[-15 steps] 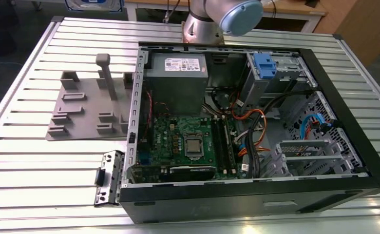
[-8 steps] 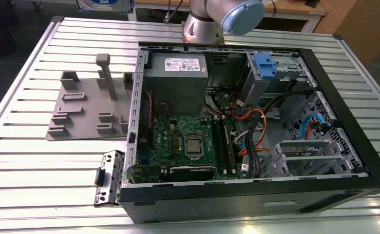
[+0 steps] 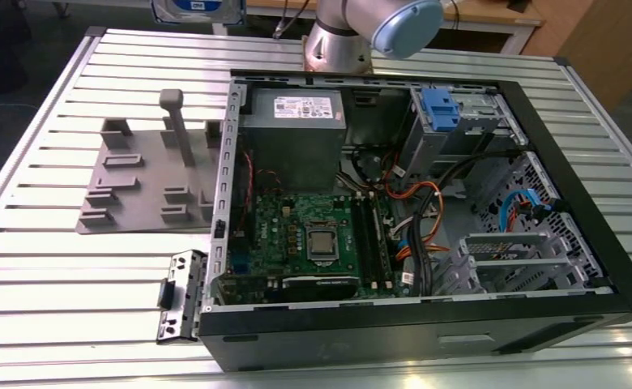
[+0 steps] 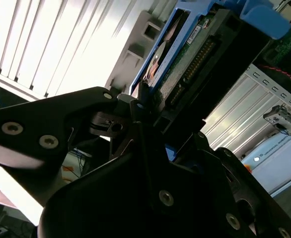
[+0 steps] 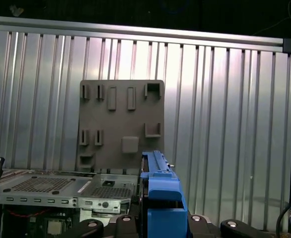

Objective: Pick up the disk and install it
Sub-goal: 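Pick up the disk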

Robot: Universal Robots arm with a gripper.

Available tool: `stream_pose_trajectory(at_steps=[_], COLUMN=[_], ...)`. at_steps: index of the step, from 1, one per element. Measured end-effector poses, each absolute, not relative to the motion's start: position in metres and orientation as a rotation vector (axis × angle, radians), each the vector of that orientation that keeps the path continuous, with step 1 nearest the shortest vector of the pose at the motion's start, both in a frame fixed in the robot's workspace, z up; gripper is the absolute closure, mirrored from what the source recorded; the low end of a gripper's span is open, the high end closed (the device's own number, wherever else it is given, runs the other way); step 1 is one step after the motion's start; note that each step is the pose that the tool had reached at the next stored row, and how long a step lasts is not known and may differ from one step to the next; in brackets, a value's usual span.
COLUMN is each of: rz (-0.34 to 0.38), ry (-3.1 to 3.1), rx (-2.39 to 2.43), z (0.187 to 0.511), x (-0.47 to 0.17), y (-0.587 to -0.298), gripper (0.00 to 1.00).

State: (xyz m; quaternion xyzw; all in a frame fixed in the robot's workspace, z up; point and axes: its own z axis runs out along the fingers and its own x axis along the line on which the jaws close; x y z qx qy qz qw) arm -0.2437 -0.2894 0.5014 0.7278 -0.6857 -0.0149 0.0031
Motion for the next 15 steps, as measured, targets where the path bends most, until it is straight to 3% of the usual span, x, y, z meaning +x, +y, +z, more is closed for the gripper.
stream_pose_trajectory(at_steps=[15], rz=[-0.072], ry=[-2.161], rx=[2.293], z=[0.489], x=[-0.228], y=[-0.315], gripper=[0.64])
